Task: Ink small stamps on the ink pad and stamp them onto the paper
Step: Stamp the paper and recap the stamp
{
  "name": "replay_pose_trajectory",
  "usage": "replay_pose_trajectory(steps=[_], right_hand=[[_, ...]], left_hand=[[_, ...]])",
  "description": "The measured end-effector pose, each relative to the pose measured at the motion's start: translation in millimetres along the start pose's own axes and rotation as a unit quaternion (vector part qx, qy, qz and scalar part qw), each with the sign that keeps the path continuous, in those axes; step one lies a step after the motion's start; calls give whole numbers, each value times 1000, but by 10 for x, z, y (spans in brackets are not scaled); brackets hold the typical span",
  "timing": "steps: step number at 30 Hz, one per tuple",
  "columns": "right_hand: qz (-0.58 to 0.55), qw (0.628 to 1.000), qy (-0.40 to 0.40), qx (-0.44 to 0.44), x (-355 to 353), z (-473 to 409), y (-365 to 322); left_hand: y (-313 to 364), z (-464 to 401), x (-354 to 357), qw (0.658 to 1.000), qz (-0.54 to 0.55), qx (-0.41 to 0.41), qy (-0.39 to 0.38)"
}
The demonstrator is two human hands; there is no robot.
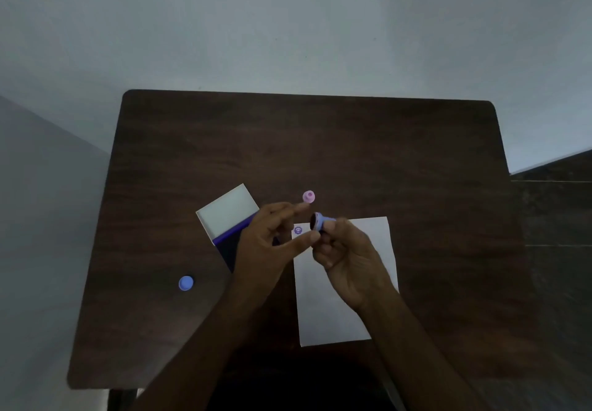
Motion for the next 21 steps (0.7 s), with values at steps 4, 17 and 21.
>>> replay_pose_trajectory(steps=[4, 17, 21], right_hand=[[306, 934, 174, -57, -207, -236, 44], [585, 769, 241, -91, -513, -647, 536], [592, 765, 242, -74, -563, -686, 571]], left_hand=[[-471, -72, 23, 982, -106, -156, -9], [-899, -355, 348, 916, -395, -59, -33], [-906, -356, 383, 884, -466, -36, -24]])
Point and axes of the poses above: each hand's wrist, its own z-axis away from the middle knuckle, its own x-axis out of the palm, y = z × x, the point moved 1 cm from there along -z, towards the middle knuckle, and after that the axes turned 2 degrees about -y, right-handed, at the moved point
